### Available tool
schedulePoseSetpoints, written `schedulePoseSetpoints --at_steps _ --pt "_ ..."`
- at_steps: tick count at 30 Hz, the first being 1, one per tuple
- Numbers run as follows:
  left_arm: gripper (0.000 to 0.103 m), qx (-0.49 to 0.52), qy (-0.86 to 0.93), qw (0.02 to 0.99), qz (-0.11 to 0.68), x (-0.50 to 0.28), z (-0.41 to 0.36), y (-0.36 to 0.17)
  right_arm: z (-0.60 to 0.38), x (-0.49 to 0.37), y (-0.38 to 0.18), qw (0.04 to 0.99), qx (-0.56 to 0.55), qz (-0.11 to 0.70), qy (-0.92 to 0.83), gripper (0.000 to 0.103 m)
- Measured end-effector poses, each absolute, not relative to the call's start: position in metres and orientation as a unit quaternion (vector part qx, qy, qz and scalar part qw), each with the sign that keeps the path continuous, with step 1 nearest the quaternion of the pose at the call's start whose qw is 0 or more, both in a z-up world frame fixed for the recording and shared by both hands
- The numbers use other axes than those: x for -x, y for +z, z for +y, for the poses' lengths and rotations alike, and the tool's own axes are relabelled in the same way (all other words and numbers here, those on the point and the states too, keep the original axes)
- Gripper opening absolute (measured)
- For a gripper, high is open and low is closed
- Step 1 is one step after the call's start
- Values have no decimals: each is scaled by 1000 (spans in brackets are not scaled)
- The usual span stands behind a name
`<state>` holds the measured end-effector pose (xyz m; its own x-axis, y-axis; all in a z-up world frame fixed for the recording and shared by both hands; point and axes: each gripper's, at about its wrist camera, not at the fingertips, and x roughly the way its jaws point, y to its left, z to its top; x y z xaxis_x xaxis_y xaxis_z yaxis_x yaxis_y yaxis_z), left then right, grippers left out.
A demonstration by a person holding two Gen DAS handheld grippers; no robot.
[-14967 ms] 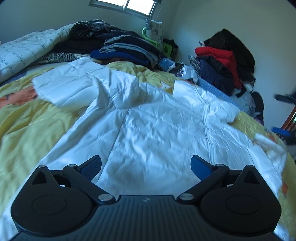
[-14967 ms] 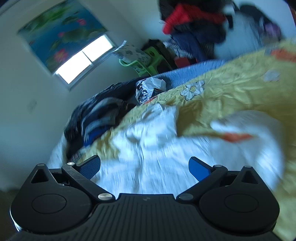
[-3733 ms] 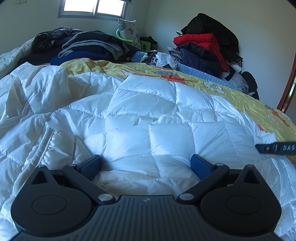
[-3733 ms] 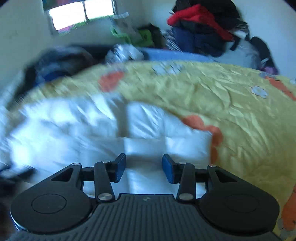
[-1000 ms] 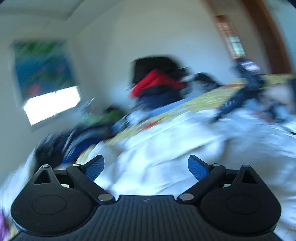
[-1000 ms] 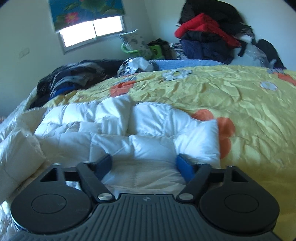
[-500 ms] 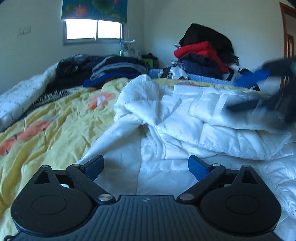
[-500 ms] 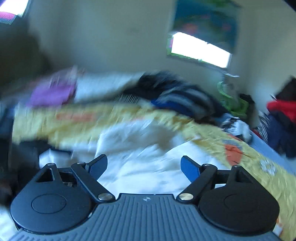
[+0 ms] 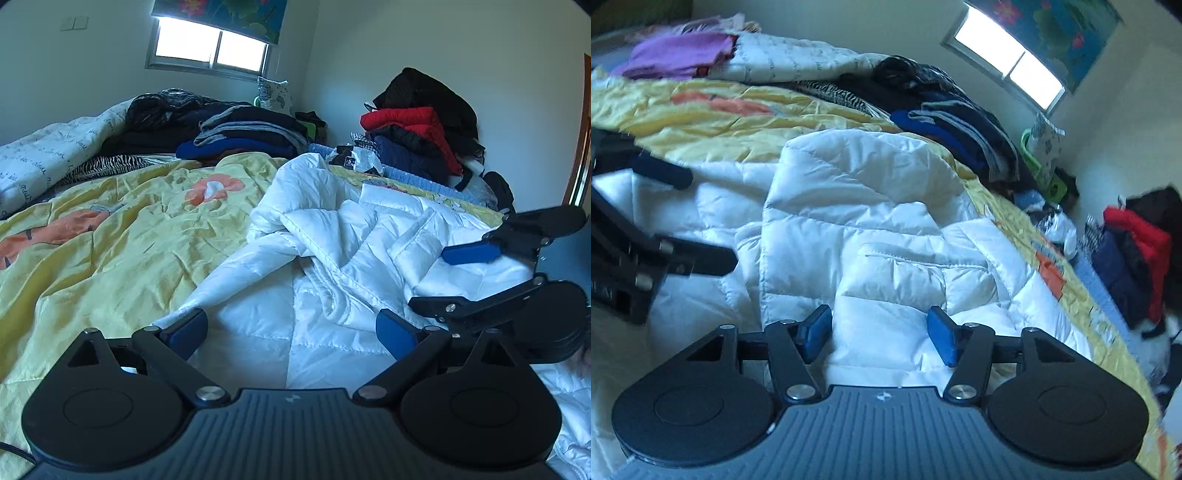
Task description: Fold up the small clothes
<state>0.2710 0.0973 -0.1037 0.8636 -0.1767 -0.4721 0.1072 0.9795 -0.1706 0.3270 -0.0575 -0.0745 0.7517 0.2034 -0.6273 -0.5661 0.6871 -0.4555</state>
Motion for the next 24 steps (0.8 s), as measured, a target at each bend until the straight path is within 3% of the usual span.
schedulePoseSetpoints --at_steps 1,4,7,16,19,24 --pt "99 73 -73 963 250 -271 98 -104 -61 -331 -73 880 315 278 221 46" --pt "99 87 -72 962 249 -271 102 -104 -78 -344 -57 902 230 290 221 25" --pt "99 95 -70 961 251 -272 104 -105 -113 -361 -33 924 103 302 211 17" --pt "99 73 -62 970 225 -263 96 -98 -227 -364 57 936 -209 186 214 14" --pt "99 36 -80 977 192 -251 81 -88 -246 -361 89 932 -244 144 228 14" --pt "99 -52 -127 969 203 -261 40 -76 -257 -369 131 930 -260 103 240 14"
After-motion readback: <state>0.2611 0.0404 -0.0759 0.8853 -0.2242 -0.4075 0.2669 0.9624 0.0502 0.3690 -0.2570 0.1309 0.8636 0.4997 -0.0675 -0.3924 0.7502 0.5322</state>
